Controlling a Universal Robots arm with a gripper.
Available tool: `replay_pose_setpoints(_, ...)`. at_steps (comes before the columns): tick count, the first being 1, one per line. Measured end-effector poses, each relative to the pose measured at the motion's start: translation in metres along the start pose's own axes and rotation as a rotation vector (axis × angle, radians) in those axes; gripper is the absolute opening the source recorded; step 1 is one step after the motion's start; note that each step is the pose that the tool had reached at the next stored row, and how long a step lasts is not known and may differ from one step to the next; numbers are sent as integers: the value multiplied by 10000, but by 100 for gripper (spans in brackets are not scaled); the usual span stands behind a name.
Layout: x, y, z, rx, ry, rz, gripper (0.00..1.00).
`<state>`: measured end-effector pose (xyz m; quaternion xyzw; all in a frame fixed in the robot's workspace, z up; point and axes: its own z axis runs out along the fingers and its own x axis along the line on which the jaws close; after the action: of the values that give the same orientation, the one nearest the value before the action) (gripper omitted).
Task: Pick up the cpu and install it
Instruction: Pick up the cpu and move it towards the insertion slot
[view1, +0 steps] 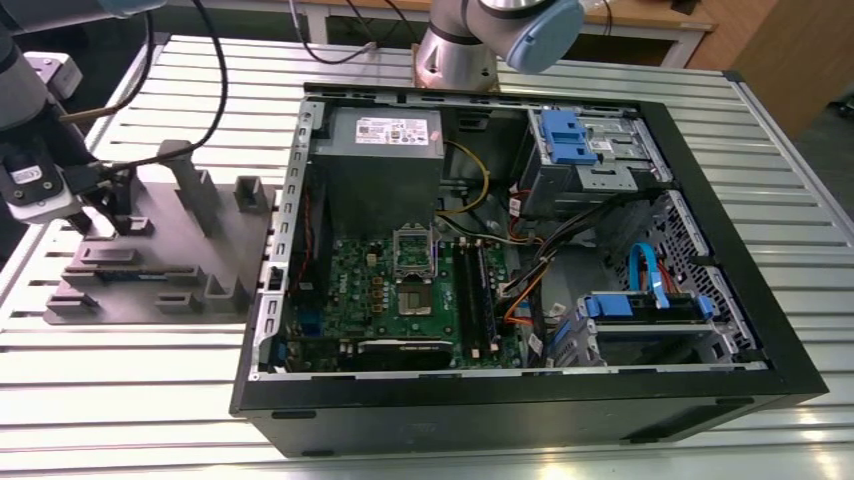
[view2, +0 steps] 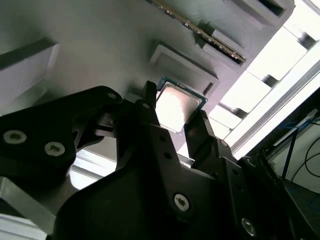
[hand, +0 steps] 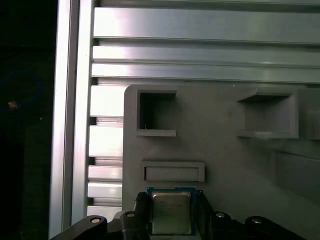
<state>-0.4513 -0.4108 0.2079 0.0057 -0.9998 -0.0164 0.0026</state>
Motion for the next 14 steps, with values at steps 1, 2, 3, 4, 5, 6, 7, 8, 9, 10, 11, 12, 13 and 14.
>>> replay_pose_setpoints(1, 1, 2, -46, 1, 2, 0, 47)
replay_pose_setpoints(2, 1, 3, -90, 1, 1, 0, 47)
replay_pose_setpoints(3, 1, 5, -135, 1, 1, 0, 47)
replay_pose_setpoints(4, 1, 6, -180, 1, 2, 0, 47)
replay_pose_setpoints(5, 2, 8, -225, 0, 1, 0, 47)
replay_pose_setpoints(6, 2, 9, -273, 1, 1, 1, 47)
replay_pose_setpoints(7, 2, 11, -318, 1, 2, 1, 47)
replay_pose_setpoints(8, 2, 12, -362, 0, 0, 0, 47)
replay_pose_setpoints(9, 3, 14, -408, 1, 2, 0, 47)
replay_pose_setpoints(10, 3, 15, -454, 1, 2, 0, 47)
replay_pose_setpoints(11, 3, 17, -499, 1, 1, 0, 47)
replay_pose_setpoints(12, 3, 18, -544, 1, 2, 0, 47)
replay_pose_setpoints(13, 3, 19, -589, 1, 2, 0, 47)
replay_pose_setpoints(14, 3, 21, -636, 0, 0, 0, 47)
